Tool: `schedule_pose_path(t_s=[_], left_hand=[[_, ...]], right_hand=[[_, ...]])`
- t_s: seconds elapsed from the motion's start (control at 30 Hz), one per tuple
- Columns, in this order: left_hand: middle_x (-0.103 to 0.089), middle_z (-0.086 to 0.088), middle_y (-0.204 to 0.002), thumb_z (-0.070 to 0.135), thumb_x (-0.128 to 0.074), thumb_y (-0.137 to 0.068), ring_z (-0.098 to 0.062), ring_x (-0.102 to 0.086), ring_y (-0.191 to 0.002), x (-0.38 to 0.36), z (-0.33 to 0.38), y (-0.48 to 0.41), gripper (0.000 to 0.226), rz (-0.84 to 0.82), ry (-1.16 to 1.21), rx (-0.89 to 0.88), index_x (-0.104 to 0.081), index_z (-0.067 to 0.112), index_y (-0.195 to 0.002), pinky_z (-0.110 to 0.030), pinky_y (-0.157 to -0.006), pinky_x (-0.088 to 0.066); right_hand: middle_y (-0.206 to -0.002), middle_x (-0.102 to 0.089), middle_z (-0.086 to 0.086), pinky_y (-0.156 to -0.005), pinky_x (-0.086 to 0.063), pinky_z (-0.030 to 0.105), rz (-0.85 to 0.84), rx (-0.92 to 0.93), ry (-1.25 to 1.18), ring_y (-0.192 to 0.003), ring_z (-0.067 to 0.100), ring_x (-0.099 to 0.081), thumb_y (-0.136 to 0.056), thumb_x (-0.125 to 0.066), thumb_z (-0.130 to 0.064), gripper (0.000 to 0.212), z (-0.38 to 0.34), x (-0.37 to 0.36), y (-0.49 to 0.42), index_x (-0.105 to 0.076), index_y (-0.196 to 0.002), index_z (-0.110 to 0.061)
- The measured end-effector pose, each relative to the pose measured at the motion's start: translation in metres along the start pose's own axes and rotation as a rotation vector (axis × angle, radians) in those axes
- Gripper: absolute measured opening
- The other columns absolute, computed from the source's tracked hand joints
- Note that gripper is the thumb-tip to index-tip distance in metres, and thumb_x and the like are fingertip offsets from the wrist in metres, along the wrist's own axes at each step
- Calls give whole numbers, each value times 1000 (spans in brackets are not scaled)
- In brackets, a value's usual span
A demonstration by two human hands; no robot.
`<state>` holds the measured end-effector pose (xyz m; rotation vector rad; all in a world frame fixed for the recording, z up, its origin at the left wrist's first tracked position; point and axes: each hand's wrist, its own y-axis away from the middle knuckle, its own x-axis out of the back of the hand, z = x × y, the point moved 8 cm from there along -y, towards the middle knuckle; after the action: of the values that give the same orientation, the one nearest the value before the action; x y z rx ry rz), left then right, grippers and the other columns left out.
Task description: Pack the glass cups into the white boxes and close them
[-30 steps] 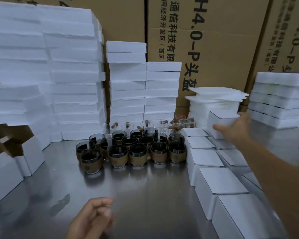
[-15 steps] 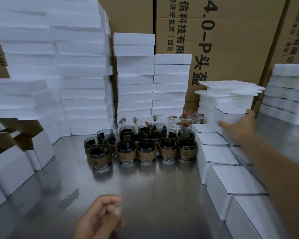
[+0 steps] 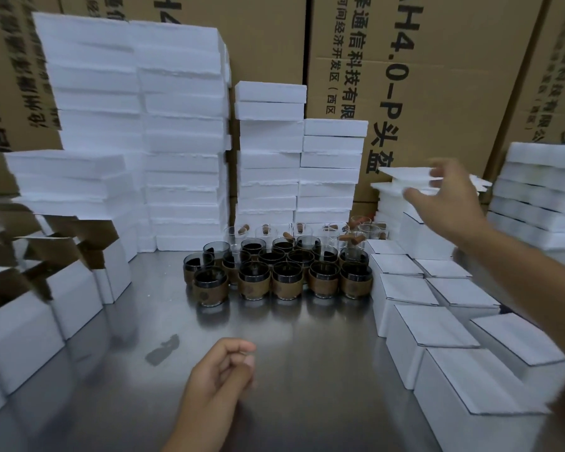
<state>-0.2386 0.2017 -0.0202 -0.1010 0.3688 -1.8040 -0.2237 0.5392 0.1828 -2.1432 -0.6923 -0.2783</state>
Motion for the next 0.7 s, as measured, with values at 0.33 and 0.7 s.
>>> schedule_pose_path(t_s=[0.33,0.7], left_hand=[[-60,-2,-63,-2,-53,-89,-4,-56,-57,19,7,7,19,61,-168,-22,-62,15,-85,-11,-56,-42],[-58,1,-61,0,-52,-89,-6,-56,-57,32,15,24,20,93,-159,-12,-59,17,-83,-13,-55,-43]], right_hand=[[-81,-67,-12,-74,-47,12,-517,6,-413,-79,-1,-61,-86,-66,-13,15,-86,-75,190,-65,-83,-28],[-74,-62,-4,-62,-40,7,-312,-105,-447,-66,-2,-56,-86,-60,4,27,-45,-106,259,-60,-73,-20]])
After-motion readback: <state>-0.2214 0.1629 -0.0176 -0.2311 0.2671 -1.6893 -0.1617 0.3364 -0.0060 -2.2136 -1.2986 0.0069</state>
